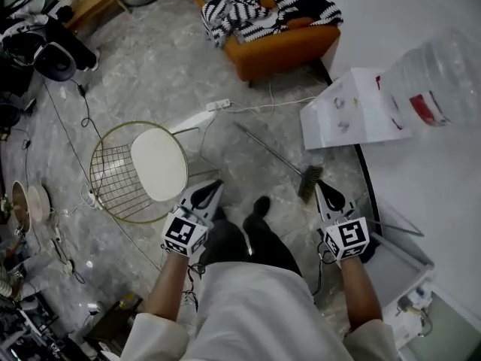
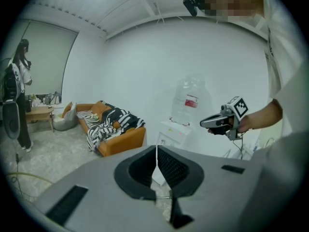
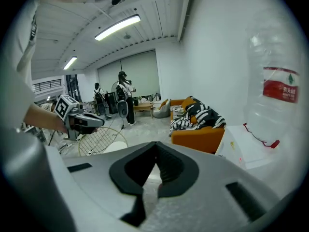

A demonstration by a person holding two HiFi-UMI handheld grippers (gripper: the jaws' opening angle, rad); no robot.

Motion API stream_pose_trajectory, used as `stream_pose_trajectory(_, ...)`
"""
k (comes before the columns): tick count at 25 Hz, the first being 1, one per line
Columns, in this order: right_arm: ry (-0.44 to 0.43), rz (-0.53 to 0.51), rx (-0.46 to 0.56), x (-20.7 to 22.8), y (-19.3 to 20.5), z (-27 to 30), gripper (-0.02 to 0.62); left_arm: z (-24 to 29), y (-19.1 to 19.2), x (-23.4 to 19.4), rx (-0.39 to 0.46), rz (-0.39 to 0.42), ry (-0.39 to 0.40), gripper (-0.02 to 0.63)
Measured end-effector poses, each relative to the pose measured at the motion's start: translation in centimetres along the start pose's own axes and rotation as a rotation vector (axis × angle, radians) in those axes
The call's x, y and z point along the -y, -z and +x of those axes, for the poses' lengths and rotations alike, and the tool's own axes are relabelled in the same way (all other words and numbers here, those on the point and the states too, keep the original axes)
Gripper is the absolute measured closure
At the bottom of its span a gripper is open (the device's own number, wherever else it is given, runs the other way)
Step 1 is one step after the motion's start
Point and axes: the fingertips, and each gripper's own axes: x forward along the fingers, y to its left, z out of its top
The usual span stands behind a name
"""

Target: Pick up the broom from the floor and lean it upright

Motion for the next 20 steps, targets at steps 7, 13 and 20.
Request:
stream_pose_trajectory(7,-0.048,0.0,-0.038,1.9,2.8,5.3,0.597,4.4,3.9,-2.5,-0.033,0.002,-0.032,0.594)
stream_pose_trajectory(13,-0.079,-0.007,-0.087,1.8,4.4,11.2,0.597,7.7,7.0,-6.3,-0.054,0.022,-0.028,0.594)
stream_pose_trajectory(20,-0.109,-0.038,-0.104,2.0,7.1,20.0,0.597,12.9,12.5,-11.4,-0.069,0.015,-0.013,0.594)
